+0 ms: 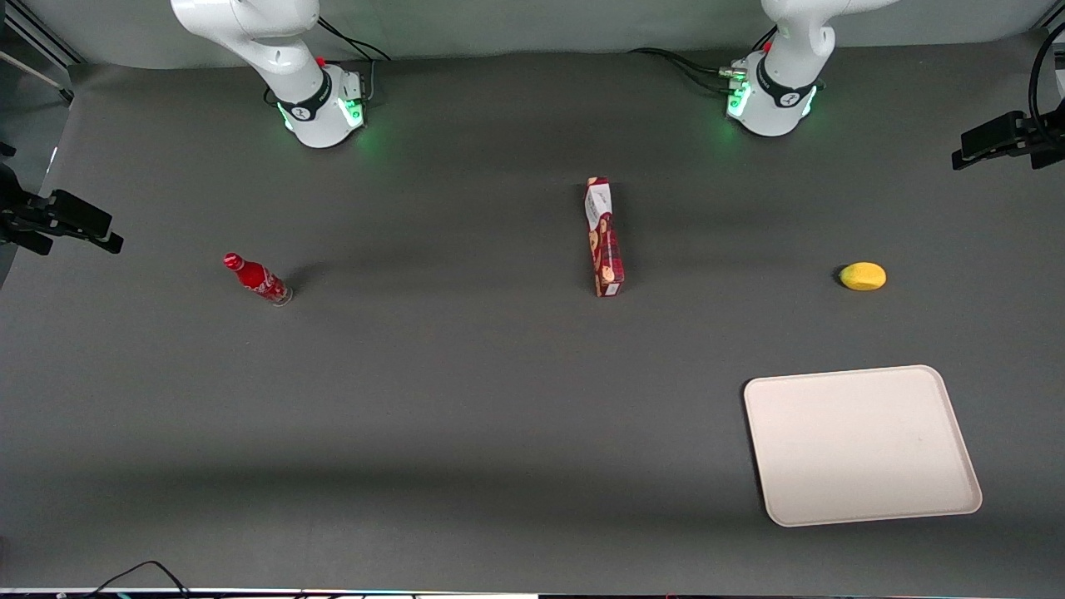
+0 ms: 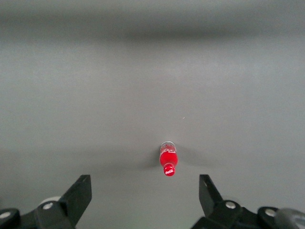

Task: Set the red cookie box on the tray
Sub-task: 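Move the left gripper down over the upright red cookie box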

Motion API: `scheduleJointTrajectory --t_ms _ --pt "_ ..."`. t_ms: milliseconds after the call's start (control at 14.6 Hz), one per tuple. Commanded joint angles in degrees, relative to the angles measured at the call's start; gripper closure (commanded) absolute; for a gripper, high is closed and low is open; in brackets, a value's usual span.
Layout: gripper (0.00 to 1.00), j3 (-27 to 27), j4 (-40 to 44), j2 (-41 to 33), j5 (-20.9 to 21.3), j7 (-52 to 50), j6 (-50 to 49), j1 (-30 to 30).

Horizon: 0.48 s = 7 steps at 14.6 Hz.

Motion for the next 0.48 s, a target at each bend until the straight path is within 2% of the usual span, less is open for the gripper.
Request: scheduleJointTrajectory --t_ms 0,274,410 --pt "0.00 -0.21 -1.30 -1.40 1.01 1.60 -0.08 -0.86" --pt "0.00 -1.61 -1.04 -1.49 0.22 0.73 -0.43 -0.86" --pt "0.00 -5.64 -1.04 -1.84 -1.96 -2.42 -3.06 -0.77"
